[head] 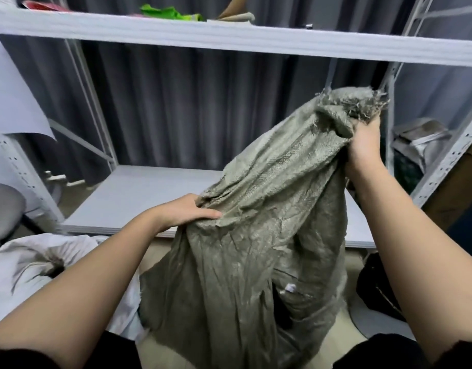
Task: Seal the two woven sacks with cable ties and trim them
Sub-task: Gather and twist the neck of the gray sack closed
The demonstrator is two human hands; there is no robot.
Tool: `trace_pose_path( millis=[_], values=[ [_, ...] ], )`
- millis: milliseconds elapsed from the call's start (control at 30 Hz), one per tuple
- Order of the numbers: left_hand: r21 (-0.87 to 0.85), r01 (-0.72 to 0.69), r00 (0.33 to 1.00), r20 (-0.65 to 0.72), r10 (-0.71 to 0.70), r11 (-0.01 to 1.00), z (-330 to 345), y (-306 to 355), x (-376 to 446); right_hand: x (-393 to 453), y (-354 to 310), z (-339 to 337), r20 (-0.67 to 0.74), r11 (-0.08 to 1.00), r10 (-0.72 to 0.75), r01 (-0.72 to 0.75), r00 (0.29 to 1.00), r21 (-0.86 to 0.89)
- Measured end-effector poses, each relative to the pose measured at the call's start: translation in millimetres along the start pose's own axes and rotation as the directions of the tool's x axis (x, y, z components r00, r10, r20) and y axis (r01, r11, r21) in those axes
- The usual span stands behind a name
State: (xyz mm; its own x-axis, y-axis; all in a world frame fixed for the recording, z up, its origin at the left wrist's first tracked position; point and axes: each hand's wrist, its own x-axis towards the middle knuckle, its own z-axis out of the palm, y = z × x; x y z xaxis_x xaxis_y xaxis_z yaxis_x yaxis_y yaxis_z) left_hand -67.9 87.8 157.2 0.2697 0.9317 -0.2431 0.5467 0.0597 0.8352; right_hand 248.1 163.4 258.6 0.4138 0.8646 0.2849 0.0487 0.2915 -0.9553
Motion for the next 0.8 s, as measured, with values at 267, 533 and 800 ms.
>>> trace_pose_path(
  millis=[267, 533, 800],
  values=[
    [-0.195, -0.161, 0.959, -0.261, 0.107, 0.967, 38, 12, 4, -4, -13, 31, 0.094, 0.976, -0.179, 0.189, 0.979, -0.108],
    [0.124, -0.049, 0.997, -0.052, 0.055, 0.991, 41, -8, 3, -1, -7, 30, 0.136, 0.969, -0.168, 0.189, 0.976, -0.157],
    [-0.528, 0.028, 0.984, -0.136, -0.118, 0.849, 55, -6, 3, -13, 18, 40, 0.573, 0.957, 0.291, -0.23, 0.766, -0.179]
  ],
)
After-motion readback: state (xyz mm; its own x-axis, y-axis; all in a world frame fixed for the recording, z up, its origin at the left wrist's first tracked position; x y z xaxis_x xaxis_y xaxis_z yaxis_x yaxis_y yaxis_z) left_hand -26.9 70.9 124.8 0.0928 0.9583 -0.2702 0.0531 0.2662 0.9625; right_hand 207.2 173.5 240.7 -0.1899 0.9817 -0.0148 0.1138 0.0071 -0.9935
